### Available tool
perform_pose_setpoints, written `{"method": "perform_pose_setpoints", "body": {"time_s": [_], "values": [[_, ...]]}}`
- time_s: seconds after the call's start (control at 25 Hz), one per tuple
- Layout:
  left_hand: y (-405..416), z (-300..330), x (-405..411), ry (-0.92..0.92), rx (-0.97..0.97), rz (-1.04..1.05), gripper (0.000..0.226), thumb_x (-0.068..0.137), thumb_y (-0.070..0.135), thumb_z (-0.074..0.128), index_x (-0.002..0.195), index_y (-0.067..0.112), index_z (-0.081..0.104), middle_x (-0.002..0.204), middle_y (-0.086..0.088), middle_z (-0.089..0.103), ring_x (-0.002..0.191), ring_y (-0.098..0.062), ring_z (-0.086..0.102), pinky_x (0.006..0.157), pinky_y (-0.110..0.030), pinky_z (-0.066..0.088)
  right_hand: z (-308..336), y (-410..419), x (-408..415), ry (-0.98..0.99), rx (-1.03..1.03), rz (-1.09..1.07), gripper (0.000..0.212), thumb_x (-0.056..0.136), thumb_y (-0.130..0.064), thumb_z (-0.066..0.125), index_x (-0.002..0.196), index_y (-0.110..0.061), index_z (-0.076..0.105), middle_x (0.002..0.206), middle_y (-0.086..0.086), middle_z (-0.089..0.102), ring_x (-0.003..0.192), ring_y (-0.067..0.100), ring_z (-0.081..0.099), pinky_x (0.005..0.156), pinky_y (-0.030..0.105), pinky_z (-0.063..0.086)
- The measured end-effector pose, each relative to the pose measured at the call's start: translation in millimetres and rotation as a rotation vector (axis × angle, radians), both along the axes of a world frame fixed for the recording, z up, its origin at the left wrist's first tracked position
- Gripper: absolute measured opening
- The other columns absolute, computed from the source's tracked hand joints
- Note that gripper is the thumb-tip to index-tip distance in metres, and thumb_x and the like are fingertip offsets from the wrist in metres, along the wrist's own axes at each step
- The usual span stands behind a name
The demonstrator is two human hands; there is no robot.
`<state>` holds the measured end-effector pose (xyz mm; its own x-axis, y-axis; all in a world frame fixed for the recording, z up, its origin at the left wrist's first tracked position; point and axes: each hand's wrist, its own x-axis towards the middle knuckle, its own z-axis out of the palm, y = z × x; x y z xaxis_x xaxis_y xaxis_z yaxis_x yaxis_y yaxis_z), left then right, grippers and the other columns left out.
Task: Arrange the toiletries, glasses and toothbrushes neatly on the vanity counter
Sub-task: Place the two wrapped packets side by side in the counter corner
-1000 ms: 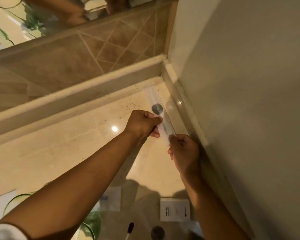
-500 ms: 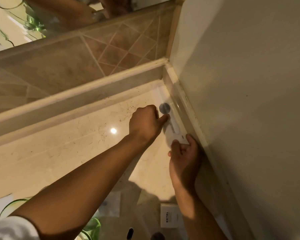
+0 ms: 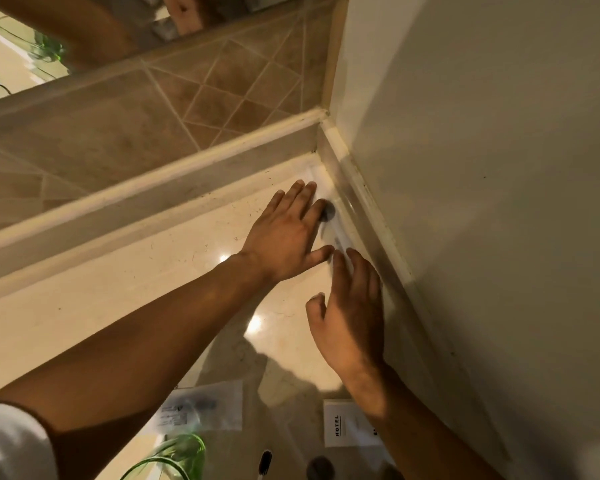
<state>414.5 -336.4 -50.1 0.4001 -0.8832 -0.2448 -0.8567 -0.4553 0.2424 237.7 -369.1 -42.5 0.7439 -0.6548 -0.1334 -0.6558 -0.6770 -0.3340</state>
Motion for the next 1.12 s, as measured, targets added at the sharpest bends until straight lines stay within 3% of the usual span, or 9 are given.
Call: {"method": "perform_pose_setpoints", "body": {"time_s": [0.28, 1.12], "values": [[-7, -5, 2, -0.012, -0.003, 0.041, 0.084, 0.093, 0.069, 0.04, 0.159, 0.02, 0.02, 0.171, -0.011, 0.007, 0.159, -0.027, 0.006, 0.129, -0.049, 0.005, -9, 6, 0, 0.162, 0.071, 0.052, 0.085, 0.092, -0.046, 0.051, 0.159, -0.015, 0.009, 0.169, 0.01, 0.005, 0.155, 0.028, 0.003, 0.124, 0.044, 0.018], [-21, -11, -4, -0.042, 0.053, 0.059, 0.095, 0.091, 0.078, 0.032, 0.161, 0.018, 0.009, 0.172, -0.01, -0.003, 0.159, -0.027, -0.002, 0.129, -0.052, 0.002, -11, 1, 5, 0.158, 0.058, 0.015, 0.086, 0.092, -0.045, 0.045, 0.159, -0.006, 0.006, 0.168, 0.013, 0.0, 0.155, 0.025, -0.005, 0.126, 0.046, 0.008]]}}
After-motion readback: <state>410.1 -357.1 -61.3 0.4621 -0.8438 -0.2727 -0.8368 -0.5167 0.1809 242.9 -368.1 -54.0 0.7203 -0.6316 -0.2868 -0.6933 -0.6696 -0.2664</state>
